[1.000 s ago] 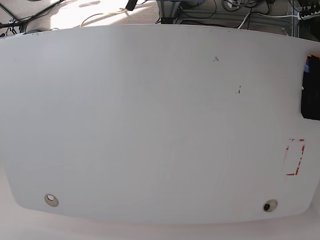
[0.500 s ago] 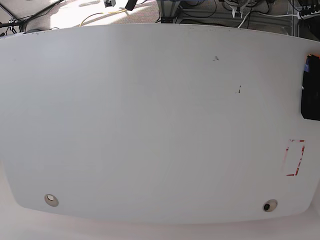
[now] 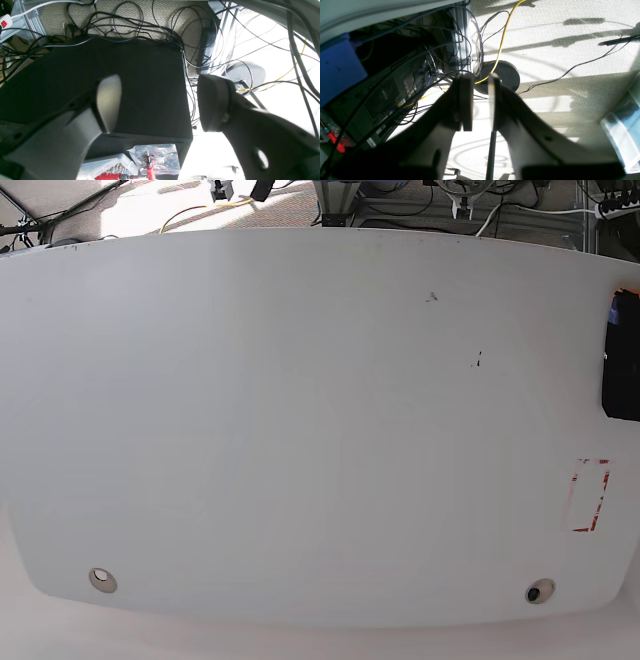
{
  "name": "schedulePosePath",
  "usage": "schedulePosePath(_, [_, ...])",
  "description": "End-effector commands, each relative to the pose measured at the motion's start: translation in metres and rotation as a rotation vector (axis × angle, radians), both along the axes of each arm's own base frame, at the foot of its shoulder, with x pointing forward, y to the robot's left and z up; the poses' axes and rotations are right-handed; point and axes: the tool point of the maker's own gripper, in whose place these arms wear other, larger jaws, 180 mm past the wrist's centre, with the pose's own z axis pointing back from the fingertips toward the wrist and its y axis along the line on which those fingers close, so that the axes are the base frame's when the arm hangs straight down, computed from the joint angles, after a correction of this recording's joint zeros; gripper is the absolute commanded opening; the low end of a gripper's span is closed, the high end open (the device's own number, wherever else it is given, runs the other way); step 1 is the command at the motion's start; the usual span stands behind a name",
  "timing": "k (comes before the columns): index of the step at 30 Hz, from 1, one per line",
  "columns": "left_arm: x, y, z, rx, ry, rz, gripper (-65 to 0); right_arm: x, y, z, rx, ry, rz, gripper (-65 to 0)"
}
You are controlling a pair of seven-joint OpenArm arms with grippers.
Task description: Fold the T-shirt properly
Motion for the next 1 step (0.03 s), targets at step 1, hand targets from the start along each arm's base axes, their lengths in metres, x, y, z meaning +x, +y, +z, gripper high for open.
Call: schedulePosePath(1, [0.0006,0.0078,0.0011,0.016,-0.005,0.003,-20.6,-0.0016,-0.0034,0.0008,0.0,-0.002,-0.002,-54.9])
